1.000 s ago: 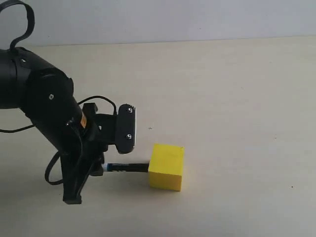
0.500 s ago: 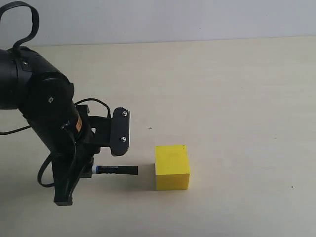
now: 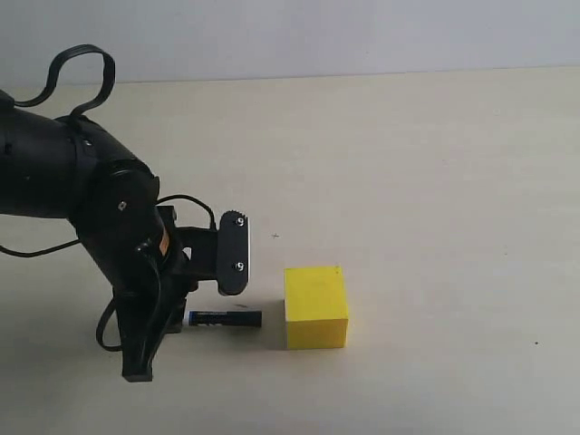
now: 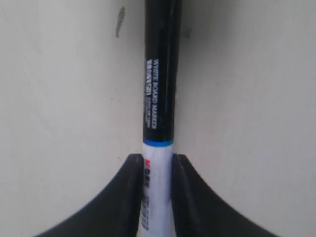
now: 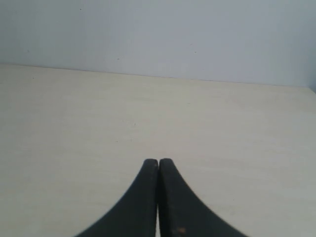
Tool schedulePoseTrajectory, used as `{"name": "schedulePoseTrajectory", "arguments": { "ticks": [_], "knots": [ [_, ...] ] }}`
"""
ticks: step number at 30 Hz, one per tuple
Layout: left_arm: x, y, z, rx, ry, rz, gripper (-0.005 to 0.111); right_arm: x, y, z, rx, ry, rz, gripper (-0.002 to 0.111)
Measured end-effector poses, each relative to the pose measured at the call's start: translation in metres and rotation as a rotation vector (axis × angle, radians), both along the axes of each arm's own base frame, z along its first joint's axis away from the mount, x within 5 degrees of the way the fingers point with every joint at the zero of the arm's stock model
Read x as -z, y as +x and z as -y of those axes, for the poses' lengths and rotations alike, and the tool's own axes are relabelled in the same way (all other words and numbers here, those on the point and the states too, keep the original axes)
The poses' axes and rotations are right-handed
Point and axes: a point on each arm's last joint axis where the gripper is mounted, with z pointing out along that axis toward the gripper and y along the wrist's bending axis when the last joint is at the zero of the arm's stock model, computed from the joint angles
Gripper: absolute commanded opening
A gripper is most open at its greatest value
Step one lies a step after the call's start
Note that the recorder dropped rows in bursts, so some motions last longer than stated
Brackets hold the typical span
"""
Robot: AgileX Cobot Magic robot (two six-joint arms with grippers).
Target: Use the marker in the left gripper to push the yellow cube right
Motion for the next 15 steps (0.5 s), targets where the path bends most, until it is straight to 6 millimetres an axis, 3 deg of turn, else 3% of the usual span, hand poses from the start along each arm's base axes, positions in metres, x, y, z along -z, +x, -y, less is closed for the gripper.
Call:
{"name": "schedulePoseTrajectory", "arguments": {
  "ticks": [15],
  "knots": [
    [-0.0001,0.0015,-0.0005,0.011,0.003,0.013,0.0,0.0,0.0,0.0,0.0,0.0,0.0,0.0]
  ]
}}
